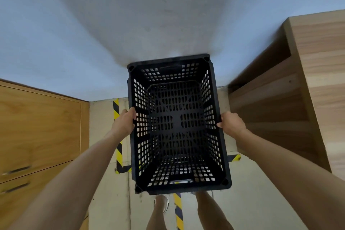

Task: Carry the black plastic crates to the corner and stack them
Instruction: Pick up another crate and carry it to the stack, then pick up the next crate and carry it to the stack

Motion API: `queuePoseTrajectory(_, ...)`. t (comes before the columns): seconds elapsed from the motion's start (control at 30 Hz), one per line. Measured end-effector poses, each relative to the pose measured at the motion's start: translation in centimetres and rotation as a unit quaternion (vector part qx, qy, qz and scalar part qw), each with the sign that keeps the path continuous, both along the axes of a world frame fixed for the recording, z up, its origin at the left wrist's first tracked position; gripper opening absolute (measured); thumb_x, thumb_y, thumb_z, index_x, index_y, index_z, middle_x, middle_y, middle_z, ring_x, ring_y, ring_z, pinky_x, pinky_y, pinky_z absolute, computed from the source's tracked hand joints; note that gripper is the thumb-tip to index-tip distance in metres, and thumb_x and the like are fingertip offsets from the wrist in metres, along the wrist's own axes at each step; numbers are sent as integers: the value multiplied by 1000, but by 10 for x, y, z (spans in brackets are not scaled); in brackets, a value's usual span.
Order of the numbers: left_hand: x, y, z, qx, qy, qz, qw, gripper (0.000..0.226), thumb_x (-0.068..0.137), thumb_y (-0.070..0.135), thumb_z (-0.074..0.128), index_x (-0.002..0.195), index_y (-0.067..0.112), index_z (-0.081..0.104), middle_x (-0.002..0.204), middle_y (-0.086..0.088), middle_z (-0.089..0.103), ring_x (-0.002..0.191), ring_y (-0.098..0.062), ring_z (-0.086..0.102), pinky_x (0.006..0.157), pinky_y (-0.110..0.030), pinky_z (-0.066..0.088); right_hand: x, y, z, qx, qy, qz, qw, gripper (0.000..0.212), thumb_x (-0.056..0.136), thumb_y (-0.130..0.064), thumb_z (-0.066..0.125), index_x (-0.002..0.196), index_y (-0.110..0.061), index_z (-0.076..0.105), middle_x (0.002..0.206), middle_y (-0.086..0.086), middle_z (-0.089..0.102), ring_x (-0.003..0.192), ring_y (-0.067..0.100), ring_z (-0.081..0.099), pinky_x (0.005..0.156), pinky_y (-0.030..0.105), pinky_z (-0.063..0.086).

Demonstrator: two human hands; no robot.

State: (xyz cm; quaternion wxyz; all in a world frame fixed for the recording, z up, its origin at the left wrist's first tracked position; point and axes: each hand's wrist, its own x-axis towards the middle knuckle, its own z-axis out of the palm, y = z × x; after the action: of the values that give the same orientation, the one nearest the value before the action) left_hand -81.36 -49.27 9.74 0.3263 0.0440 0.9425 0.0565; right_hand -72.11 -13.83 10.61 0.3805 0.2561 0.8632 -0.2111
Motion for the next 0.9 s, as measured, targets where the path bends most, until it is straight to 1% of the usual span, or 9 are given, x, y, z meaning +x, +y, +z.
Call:
queuePoseTrajectory(0.1,0,-1,2,20,-7,5,1000,26,88,-1,59,107,9,46,105,-12,49,84,-27,50,70,-33,40,7,-12,3,24,21,5,999,7,93,-13,59,91,-9,54,96,12,65,86,29,63,79,42,56)
queuePoseTrajectory(0.2,2,-1,7,48,-23,16,998,27,89,3,60,113,6,48,109,-12,48,91,-26,49,75,-28,38,11,-22,15,30,16,11,999,6,94,-8,52,90,-7,48,93,12,56,80,27,55,73,36,50)
queuePoseTrajectory(0.33,8,-6,33,63,-48,-11,997,30,89,10,62,117,9,50,120,-11,45,100,-31,56,81,-32,43,13,-34,42,33,8,26,999,7,96,-13,49,97,-7,48,102,12,60,85,28,58,75,38,51)
queuePoseTrajectory(0.4,10,-8,53,80,-38,-57,994,28,90,12,61,115,9,50,121,-11,47,105,-31,55,83,-35,44,14,-46,61,43,23,36,998,21,96,-17,47,115,-7,48,112,14,60,95,31,61,74,39,50)
queuePoseTrajectory(0.47,15,-7,78,82,-25,-109,990,30,91,17,60,117,12,48,117,-10,51,103,-29,56,83,-37,47,18,-62,83,47,50,55,996,41,97,-21,45,135,-11,39,125,12,56,106,33,60,77,38,49)
queuePoseTrajectory(0.53,23,-2,106,54,-11,-172,984,37,92,24,60,126,20,46,117,-7,54,98,-24,57,79,-37,49,26,-78,108,44,77,70,994,48,97,-27,47,142,-17,35,132,8,53,110,31,59,82,39,52)
queuePoseTrajectory(0.63,37,10,145,16,7,-263,965,46,93,33,59,136,32,43,124,-1,58,107,-22,61,79,-38,54,51,-92,148,35,99,69,992,51,96,-38,48,143,-22,36,136,3,50,115,27,57,82,39,51)
queuePoseTrajectory(0.77,61,48,193,7,26,-364,931,51,94,37,59,142,32,42,130,-2,56,117,-24,57,89,-40,48,111,-100,191,41,101,47,993,52,94,-45,48,140,-24,40,136,2,51,118,26,55,86,40,49)
queuePoseTrajectory(0.9,99,110,235,8,59,-508,859,54,94,33,58,144,29,39,131,-5,53,119,-28,53,90,-42,45,182,-85,224,63,75,-1,995,51,92,-44,51,136,-21,43,133,5,51,121,28,53,94,42,47)
